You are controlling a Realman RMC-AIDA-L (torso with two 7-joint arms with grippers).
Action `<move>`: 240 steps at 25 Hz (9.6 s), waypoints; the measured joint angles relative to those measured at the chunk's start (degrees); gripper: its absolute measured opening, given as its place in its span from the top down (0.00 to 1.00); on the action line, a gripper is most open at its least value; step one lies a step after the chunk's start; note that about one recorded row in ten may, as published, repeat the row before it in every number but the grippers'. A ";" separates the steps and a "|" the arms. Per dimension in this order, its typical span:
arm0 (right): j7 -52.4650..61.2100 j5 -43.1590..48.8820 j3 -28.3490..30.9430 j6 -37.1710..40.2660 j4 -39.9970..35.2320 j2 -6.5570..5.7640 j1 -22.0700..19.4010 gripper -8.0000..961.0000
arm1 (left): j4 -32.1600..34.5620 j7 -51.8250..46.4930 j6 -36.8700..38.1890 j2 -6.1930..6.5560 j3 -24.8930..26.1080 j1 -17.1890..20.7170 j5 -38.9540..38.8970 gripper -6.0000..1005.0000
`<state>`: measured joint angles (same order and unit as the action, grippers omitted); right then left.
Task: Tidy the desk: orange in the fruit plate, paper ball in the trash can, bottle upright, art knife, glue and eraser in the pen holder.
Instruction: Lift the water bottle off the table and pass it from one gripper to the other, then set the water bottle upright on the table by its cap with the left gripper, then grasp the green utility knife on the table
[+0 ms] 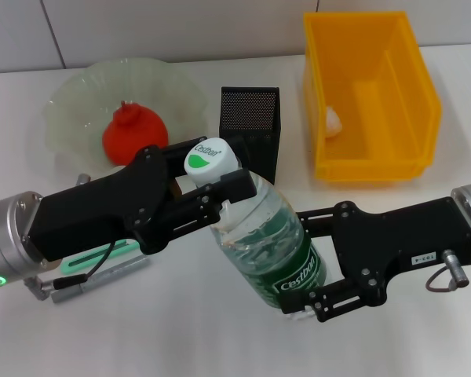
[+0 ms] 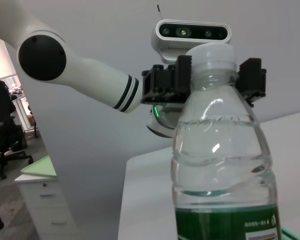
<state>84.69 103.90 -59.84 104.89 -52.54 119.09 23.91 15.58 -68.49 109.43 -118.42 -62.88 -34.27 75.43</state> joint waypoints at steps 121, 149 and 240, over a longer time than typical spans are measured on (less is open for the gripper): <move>10.37 3.96 1.03 6.34 -19.48 0.13 -2.64 0.18 | 14.55 -7.53 0.18 1.14 -2.21 3.88 3.21 0.55; -9.91 1.13 9.96 5.56 1.29 0.15 -7.25 0.18 | 18.76 9.65 -14.94 0.44 13.57 14.78 3.00 0.55; -10.23 1.85 15.08 2.40 4.40 -0.39 -6.10 0.19 | 9.24 29.43 -0.74 0.19 19.16 25.45 4.17 0.19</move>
<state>74.46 105.75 -44.76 107.29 -48.14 118.70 17.81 24.82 -39.06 108.69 -118.22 -43.72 -8.82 79.60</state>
